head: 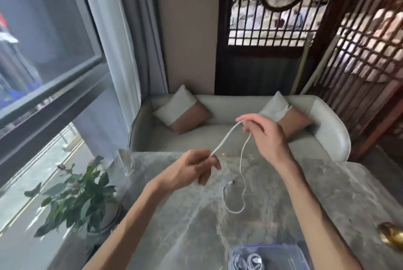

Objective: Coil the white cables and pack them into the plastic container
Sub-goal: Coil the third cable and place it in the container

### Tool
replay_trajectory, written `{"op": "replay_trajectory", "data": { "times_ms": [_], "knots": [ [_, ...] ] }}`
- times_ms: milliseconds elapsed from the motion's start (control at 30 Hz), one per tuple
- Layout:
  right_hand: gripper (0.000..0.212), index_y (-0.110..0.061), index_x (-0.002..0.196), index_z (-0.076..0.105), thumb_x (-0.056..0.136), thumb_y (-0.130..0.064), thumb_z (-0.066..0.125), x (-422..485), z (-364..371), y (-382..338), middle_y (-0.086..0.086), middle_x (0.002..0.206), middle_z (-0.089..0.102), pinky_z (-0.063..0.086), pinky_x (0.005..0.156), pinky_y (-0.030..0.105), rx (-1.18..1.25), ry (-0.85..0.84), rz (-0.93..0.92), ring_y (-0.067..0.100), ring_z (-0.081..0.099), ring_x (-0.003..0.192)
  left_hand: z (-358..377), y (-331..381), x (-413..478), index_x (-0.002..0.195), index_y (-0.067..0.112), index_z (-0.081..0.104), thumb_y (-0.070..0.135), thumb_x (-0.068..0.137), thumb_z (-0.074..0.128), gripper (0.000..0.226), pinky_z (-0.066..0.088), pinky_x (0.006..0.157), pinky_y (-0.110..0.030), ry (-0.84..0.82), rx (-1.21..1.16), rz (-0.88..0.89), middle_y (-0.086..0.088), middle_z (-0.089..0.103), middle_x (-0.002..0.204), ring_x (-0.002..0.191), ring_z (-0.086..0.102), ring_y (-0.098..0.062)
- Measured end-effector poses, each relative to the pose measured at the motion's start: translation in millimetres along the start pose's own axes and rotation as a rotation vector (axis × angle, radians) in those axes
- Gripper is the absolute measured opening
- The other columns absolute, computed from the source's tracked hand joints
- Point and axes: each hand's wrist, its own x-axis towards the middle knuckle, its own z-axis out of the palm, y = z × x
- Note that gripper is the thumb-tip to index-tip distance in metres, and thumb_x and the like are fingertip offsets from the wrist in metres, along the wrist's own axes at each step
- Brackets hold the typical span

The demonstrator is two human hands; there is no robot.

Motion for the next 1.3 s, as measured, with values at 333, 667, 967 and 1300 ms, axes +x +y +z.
{"op": "replay_trajectory", "data": {
  "times_ms": [333,667,967,1300],
  "knots": [
    [0.031,-0.039,0.068,0.066,0.095,-0.028,0.057,-7,7,-33,-0.003,0.060,0.064,0.044,0.063,0.021,-0.033,-0.097,0.103,-0.002,0.054,0.058,12,99,29,0.125,-0.002,0.054,0.013,0.100,0.046,0.030,0.042,0.065,-0.030,-0.155,-0.649,0.314,-0.002,0.052,0.074,0.063,0.051,-0.015],
    [0.029,-0.022,0.089,0.054,0.094,-0.047,0.040,-60,-53,-106,-0.001,0.086,0.064,0.049,0.078,0.042,-0.523,-0.251,-0.236,0.019,0.061,0.084,31,95,54,0.078,0.035,0.060,0.037,0.103,0.041,0.032,0.039,0.061,-0.016,0.106,0.115,0.434,0.012,0.052,0.071,0.060,0.045,-0.002],
    [0.010,-0.020,0.093,0.072,0.091,-0.026,0.064,-6,-107,-128,-0.002,0.086,0.073,0.054,0.072,0.023,-0.174,0.119,-0.423,0.004,0.067,0.076,74,125,25,0.098,0.006,0.059,0.016,0.101,0.039,0.023,0.035,0.065,-0.021,-0.001,-0.174,0.486,-0.011,0.039,0.072,0.068,0.038,-0.019],
    [0.022,-0.021,0.098,0.066,0.102,-0.027,0.046,-72,-9,-83,-0.011,0.071,0.062,0.044,0.065,0.028,-0.210,-0.236,0.013,0.008,0.058,0.065,29,128,39,0.112,0.000,0.055,0.006,0.104,0.034,0.023,0.037,0.057,-0.022,0.263,-0.789,0.415,0.001,0.048,0.071,0.060,0.042,-0.009]
  ]
}}
